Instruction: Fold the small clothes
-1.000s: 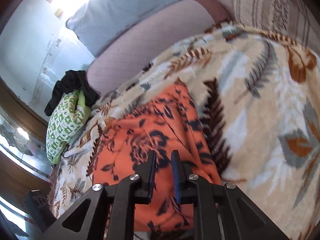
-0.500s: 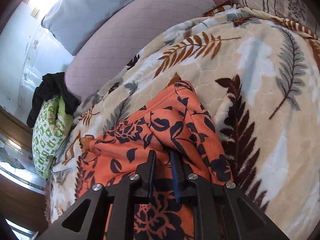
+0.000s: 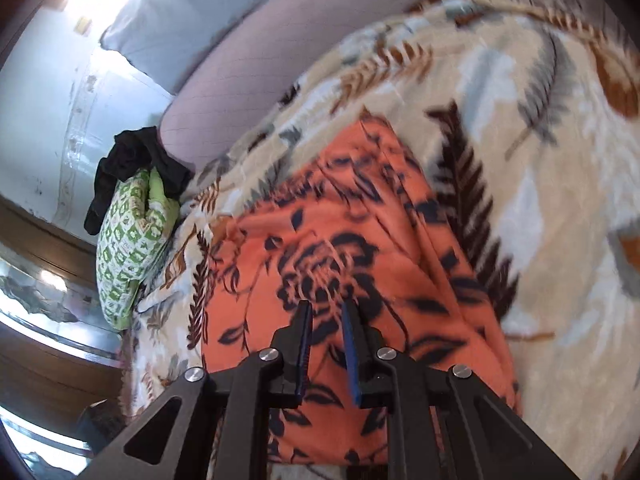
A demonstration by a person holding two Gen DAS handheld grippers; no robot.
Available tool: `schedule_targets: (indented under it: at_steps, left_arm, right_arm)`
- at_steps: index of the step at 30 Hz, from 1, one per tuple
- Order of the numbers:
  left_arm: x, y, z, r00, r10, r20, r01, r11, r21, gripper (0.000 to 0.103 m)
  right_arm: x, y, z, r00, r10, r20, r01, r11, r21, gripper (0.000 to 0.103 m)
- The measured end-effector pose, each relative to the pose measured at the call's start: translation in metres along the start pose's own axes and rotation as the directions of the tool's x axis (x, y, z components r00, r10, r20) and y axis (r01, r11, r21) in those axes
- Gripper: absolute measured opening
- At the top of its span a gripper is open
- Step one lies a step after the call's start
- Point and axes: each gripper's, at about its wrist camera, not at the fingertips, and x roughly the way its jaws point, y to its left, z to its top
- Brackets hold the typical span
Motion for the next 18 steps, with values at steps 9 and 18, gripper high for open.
schedule_targets:
  at_steps: [9,18]
  left_arm:
    - [-0.034,-0.027,0.010,0.988,0.071,0.139,-0.085,0.991,0.102,0.089]
    - [0.015,-0.073,0.056,0.980,0.194,0.053,-0.200,0.967,0.155,0.089]
  right_arm:
    - [-0.018,-0.013,-0.001,0.995,0.099,0.017,-0.100,0.992,0.079,0.018]
    - [-0.021,-0.016,0.011,0.998,0.058,0.010,-0.059,0.997,0.048,0.018]
